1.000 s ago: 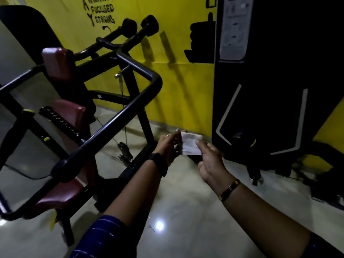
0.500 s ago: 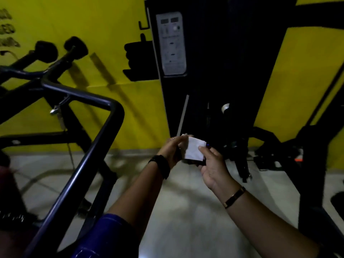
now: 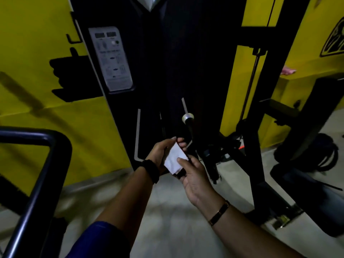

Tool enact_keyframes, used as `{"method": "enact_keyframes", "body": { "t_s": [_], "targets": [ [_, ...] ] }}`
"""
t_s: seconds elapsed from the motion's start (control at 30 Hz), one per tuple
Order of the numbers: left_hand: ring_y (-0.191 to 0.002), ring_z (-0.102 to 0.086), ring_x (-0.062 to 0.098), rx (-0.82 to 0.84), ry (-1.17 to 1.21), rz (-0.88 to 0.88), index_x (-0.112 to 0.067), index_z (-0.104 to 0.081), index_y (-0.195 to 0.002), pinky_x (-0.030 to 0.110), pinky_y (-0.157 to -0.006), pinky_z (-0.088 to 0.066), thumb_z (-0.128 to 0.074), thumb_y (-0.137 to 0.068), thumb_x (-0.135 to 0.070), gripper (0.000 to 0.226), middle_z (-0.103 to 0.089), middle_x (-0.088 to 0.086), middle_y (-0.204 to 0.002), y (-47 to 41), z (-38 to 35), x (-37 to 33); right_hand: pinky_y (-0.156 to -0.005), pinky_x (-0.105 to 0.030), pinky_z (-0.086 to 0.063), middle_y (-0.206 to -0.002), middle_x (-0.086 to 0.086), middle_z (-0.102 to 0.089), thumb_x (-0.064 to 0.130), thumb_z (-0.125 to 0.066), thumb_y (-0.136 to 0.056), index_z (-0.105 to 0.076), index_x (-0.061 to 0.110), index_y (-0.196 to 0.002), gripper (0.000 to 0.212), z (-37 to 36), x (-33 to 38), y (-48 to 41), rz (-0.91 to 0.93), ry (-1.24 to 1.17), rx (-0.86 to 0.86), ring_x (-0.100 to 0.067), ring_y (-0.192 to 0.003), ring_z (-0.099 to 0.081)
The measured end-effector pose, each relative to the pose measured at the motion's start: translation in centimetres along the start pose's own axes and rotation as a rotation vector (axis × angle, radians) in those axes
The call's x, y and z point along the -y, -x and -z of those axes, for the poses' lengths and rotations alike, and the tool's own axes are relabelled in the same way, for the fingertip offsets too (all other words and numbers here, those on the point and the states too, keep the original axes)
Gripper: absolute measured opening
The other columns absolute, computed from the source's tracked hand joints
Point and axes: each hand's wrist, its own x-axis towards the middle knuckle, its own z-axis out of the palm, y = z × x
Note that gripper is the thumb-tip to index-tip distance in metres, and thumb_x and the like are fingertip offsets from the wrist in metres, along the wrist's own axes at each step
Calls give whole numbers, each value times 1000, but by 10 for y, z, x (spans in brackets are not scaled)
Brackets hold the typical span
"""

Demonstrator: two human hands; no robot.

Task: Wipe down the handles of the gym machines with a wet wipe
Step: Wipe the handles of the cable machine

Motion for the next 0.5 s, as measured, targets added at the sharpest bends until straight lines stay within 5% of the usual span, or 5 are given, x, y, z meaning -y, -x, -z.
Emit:
{"method": "enact_keyframes", "body": {
  "t_s": [0.27,0.5],
  "targets": [
    [-67,-69,16,-5,37,-62,-6,-60,-96,24,-63,-55,-34,-102,-28,34,-70,5,-75,-30,2,-38,-72,-27,-54,-108,-11,-68,-3,-51,-93,-59,6,-115,25,-10,-10,-18,33,54,18,-18,-91,-66],
    [-74,-72,15,35,-22,-113,-9,-61,-97,25,-69,-57,-34,-103,-30,35,-73,4,-79,-75,-18,-66,-71,-26,-53,-109,-12,-69,1,-51,-94,-60,3,-117,25,-9,-12,-39,98,65,-41,-20,-93,-67]
  ]
}}
